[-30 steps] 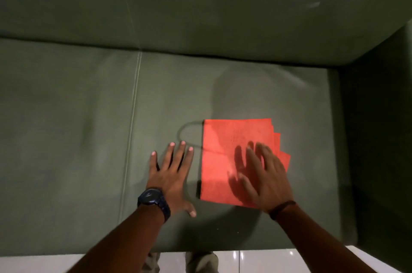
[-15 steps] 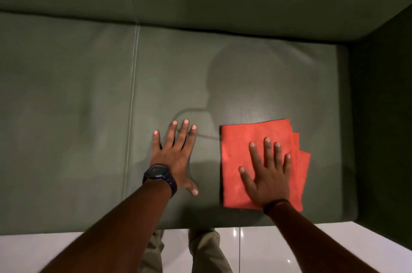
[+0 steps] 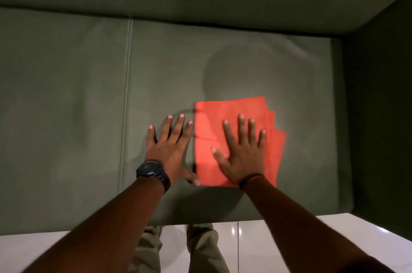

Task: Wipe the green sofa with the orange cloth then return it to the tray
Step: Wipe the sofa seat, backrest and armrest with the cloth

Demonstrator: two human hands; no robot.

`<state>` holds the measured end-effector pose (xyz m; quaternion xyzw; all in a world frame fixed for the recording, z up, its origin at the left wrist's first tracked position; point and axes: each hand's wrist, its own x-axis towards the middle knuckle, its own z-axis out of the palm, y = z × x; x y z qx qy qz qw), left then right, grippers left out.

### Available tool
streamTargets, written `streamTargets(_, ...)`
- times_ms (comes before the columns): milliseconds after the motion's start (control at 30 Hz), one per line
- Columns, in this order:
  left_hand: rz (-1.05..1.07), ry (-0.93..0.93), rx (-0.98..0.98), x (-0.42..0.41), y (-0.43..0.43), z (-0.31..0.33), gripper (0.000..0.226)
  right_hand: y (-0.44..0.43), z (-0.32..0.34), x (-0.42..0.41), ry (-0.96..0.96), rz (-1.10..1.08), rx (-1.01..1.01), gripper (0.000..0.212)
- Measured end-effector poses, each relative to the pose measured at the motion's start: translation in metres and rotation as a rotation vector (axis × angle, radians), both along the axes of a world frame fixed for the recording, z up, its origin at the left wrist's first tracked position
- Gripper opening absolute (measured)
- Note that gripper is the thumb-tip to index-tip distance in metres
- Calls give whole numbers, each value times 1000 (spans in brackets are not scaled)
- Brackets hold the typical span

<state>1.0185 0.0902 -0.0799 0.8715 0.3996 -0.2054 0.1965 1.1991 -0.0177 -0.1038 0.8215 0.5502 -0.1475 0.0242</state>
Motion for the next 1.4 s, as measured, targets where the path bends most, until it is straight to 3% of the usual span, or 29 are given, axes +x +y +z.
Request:
streamTargets(100,150,-240,104,-5,14,11,117,7,6,-19,48,232,29,75)
streamTargets(167,216,-294,136,2,16,16,92,-1,9,-18,59,280,39,73)
streamTargets(267,441,-230,20,19,4,15,66,-2,20,-7,76,258,-17,74)
streamTargets(333,660,-193,-99,29,-1,16,54,22,26,1,64,208,-67,89)
streamTargets(433,878,-466,-206,39,4,19,42,85,36,19,106,329,-152,108)
streamTargets(467,899,-603,-232,45,7,21,40,105,39,24,134,413,-176,103)
streamTargets(533,882,-805,-236,60,12,26,43,130,46,29,137,562,-139,71)
streamTargets(600,872,-921,-217,70,15,28,48,137,55,35,246,565,-99,40)
streamTargets(700,883,-866,-371,73,16,26,62,135,76,63,533,388,-128,36)
streamTargets(800,756,-594,-356,70,25,25,39,137,109,105,678,280,-61,33)
streamTargets(900,809,-716,-347,93,54,46,20,140,148,155,830,141,10,18)
streamTargets(1033,626,-901,-134,160,125,119,30,159,195,222,904,-118,297,32)
streamTargets(1133,373,-948,143,214,181,177,18,183,218,258,821,-320,598,25)
streamTargets(1267,87,-817,588,276,239,225,32,226,225,275,618,-596,851,38)
streamTargets(1333,12,-711,715,293,250,229,35,243,224,264,424,-857,883,45)
streamTargets(1400,10,-671,790,298,252,225,30,253,222,234,101,-1159,953,62)
